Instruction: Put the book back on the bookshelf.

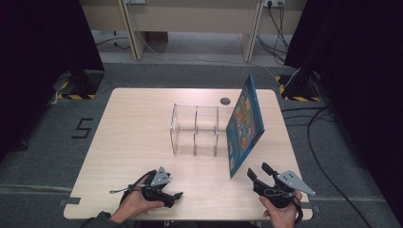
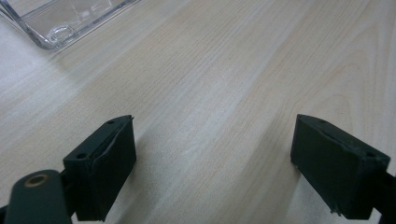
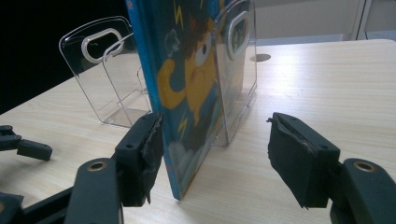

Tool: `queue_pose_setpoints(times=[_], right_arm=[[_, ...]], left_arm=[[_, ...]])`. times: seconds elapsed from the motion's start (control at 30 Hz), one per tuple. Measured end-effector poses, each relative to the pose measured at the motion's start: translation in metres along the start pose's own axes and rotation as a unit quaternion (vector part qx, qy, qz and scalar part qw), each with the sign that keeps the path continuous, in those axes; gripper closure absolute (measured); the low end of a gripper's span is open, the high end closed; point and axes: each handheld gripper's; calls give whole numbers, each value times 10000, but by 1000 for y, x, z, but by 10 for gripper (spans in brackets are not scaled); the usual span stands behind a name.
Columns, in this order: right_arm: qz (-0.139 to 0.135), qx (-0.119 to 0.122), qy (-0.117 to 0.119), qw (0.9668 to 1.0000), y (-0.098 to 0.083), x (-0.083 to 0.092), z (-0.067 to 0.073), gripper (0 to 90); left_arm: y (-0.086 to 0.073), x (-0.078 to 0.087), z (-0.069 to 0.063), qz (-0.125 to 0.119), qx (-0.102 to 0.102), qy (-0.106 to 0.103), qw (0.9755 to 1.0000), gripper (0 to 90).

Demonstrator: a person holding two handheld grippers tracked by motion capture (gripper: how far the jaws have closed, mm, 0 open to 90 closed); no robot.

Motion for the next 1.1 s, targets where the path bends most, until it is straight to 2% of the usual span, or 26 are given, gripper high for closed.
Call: queue_pose_setpoints(times=[0.13, 0.4, 0.6, 1.1], right_arm=[[66, 108, -73, 9999, 0, 0, -5, 328], [107, 73, -99, 9999, -1, 3, -17, 297], [258, 66, -113, 9996, -5, 7, -23, 269], [403, 117, -124, 9990, -11, 14, -27, 239]], left_arm=[[0, 0, 0, 3, -6, -6, 10000, 129], [0, 0, 0, -4, -5, -3, 10000, 129], [0, 0, 0, -2, -6, -7, 10000, 128], [0, 0, 0, -9, 0, -2, 10000, 128]])
Point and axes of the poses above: each handheld gripper's, and its own axes: x roughly backward along the jaws, y roughly out of its top, z roughly to its left, and after that the axes turned 14 degrees about z, right-handed
